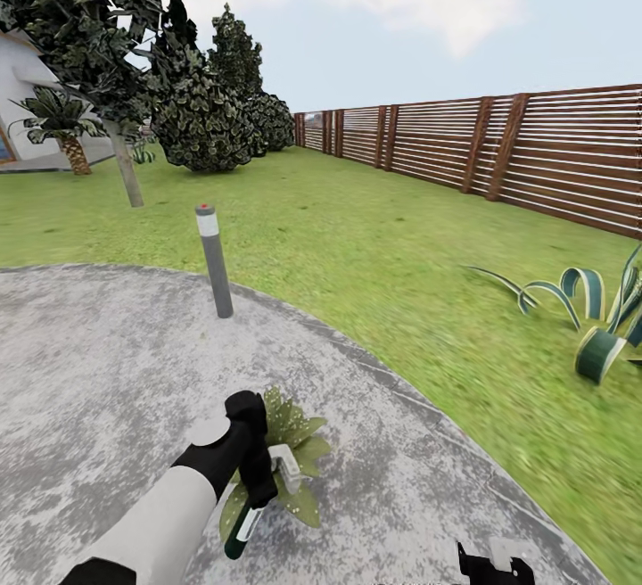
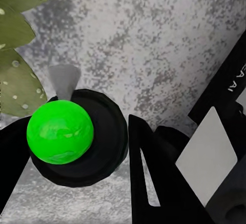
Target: Pick up the pesticide atomizer in the garden and spray insectifuge to fully cover both potted plants in the garden.
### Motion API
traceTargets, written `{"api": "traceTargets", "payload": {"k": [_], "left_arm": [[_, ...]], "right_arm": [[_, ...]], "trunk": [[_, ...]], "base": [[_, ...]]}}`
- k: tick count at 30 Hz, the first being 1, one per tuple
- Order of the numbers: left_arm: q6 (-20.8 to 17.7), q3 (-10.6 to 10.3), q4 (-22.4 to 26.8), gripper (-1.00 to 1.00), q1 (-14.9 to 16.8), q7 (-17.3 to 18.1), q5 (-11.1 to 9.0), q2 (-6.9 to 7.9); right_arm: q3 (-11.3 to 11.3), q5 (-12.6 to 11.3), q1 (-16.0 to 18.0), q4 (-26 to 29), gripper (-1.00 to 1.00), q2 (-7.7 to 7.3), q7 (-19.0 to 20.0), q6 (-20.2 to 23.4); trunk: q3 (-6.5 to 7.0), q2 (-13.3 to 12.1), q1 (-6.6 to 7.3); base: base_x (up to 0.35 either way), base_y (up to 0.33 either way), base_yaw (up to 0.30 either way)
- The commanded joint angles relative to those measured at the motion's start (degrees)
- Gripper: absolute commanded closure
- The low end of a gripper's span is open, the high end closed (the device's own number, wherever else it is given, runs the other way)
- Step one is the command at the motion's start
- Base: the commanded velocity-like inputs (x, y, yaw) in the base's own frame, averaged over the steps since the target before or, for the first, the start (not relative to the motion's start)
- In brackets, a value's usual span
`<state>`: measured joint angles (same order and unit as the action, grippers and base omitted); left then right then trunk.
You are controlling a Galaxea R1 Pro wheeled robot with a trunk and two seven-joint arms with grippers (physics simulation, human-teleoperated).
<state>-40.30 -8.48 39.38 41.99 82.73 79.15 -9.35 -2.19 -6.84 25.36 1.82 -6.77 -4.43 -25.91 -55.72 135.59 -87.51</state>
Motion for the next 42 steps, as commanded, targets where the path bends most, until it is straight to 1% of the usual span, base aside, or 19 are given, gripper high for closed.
{"api": "traceTargets", "payload": {"k": [1, 6, 10, 13, 19, 21, 23, 26, 28, 30, 37, 42], "left_arm": [[-0.6, 0.0, 0.1, 1.0, 0.0, 0.5, 0.4, -0.03], [-0.6, -0.1, 0.1, 1.0, 0.0, 0.4, 0.4, -0.05], [-0.7, -0.1, 0.1, 1.0, 0.2, 0.4, 0.4, -0.13], [-0.7, -0.1, 0.1, 1.0, 0.2, 0.4, 0.4, -0.24], [-0.7, -0.1, 0.1, 1.0, 0.3, 0.5, 0.3, -0.46], [-0.7, -0.2, 1.2, 1.0, 0.4, 0.6, 0.3, -0.55], [-0.8, -0.2, 3.7, 1.0, 0.4, 0.8, 0.3, -0.57], [-0.9, -0.2, 4.7, 1.0, 0.5, 0.8, 0.6, -0.56], [-0.9, -0.1, 4.8, 1.0, 0.4, 0.8, 1.3, -0.52], [-0.9, -0.1, 4.8, 1.0, 0.3, 0.9, 1.6, -0.5], [-0.8, 0.0, 4.1, 1.0, -0.3, 1.1, 1.5, -0.54], [-0.8, 0.0, 4.0, 1.0, -0.4, 1.0, 1.6, -0.19]], "right_arm": [[-0.3, -0.5, 0.0, -0.1, -1.0, 0.01, 0.0, -0.2], [-0.3, -0.5, 0.0, -0.1, -1.0, 0.01, 0.0, -0.2], [-0.3, -0.5, 0.0, -0.1, -1.0, 0.01, 0.0, -0.2], [-0.3, -0.5, 0.0, 0.0, -1.0, 0.01, 0.0, -0.2], [-0.3, -0.5, 0.0, -0.1, -1.0, 0.01, 0.0, -0.2], [-0.3, -0.5, 0.0, -0.1, -1.0, 0.01, 0.0, -0.2], [-0.3, -0.5, 0.0, -0.1, -1.0, 0.01, 0.0, -0.2], [-0.3, -0.5, 0.0, -0.1, -1.0, 0.01, 0.0, -0.2], [-0.3, -0.5, 0.0, -0.1, -1.0, 0.01, 0.0, -0.2], [-0.3, -0.5, 0.0, -0.1, -1.0, 0.01, 0.0, -0.2], [-0.3, -0.5, 0.0, -0.1, -1.0, -0.08, 0.0, -0.2], [-0.2, -0.5, 0.0, -0.1, -1.0, -0.08, 0.0, -0.2]], "trunk": [[-0.06, 0.0, 0.01], [-0.06, 0.0, 0.01], [-0.06, 0.0, 0.01], [-0.06, 0.0, 0.01], [-0.06, 0.0, 0.01], [-0.06, 0.0, 0.01], [-0.06, 0.0, 0.01], [-0.06, 0.0, 0.01], [-0.06, 0.0, 0.01], [-0.06, 0.0, 0.01], [-0.06, 0.0, 0.01], [-0.03, 0.0, 0.01]], "base": [[0.0, 0.0, -0.249], [-0.024, 0.015, -0.247], [-0.114, 0.195, -0.036], [0.122, 0.185, -0.003], [0.039, 0.03, -0.006], [0.002, 0.002, -0.186], [0.001, 0.0, -0.264], [0.034, 0.0, -0.122], [0.203, 0.0, -0.024], [0.117, 0.0, -0.006], [0.009, 0.0, 0.0], [0.0, 0.0, -0.069]]}}
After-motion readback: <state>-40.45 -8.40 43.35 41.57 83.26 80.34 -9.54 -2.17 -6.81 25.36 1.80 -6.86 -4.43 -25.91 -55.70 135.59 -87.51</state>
